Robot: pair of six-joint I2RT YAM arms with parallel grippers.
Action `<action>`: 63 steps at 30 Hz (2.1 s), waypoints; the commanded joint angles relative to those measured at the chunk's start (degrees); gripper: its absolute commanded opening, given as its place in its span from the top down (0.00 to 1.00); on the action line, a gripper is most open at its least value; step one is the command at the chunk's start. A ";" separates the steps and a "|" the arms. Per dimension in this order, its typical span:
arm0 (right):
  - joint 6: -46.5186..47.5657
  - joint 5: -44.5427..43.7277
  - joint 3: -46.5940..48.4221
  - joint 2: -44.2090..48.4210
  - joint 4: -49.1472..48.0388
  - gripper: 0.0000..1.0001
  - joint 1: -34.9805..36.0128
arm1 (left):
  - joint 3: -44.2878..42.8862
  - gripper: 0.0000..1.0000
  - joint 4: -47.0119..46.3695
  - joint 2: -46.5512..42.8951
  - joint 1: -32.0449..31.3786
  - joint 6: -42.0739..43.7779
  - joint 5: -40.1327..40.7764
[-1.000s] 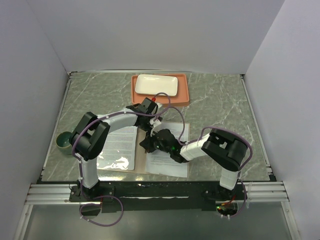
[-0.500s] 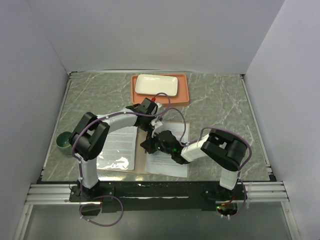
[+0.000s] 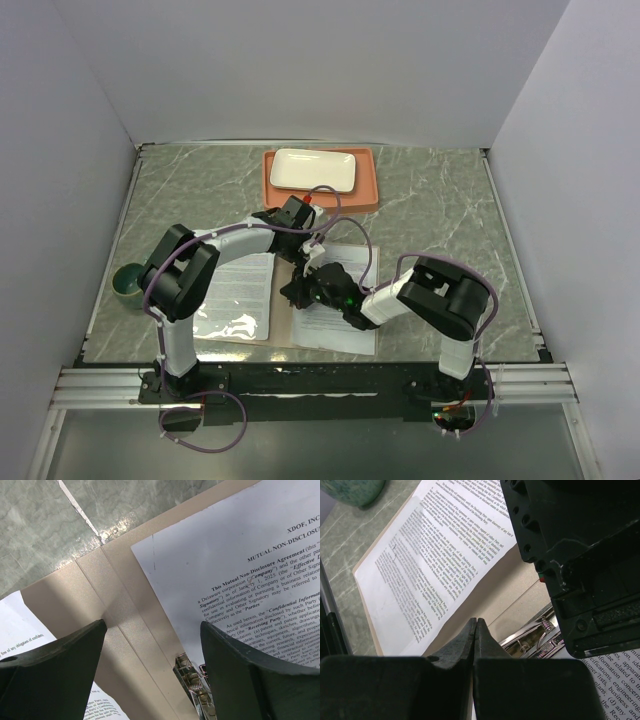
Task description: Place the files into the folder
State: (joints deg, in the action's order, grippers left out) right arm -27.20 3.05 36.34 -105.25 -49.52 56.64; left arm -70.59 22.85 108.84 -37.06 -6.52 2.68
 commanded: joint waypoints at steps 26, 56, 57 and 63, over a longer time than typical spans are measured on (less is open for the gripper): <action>0.40 -1.47 -2.50 -2.85 21.30 1.00 1.28 | 3.35 0.18 3.95 0.50 0.93 2.66 0.93; -0.13 -6.30 -4.87 -3.56 24.91 1.00 1.28 | 3.35 0.19 3.69 0.76 1.29 2.57 0.49; 0.22 -6.39 -4.87 -3.47 24.99 1.00 1.45 | 3.44 0.19 3.69 0.76 1.29 2.57 0.49; 0.83 -7.53 -5.05 -4.78 24.04 1.00 1.63 | 3.44 0.18 3.60 1.02 1.29 2.57 0.66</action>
State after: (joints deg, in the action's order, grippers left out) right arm -29.45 -2.13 36.25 -104.97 -45.36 57.78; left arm -69.60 21.82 108.20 -36.56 -5.19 1.96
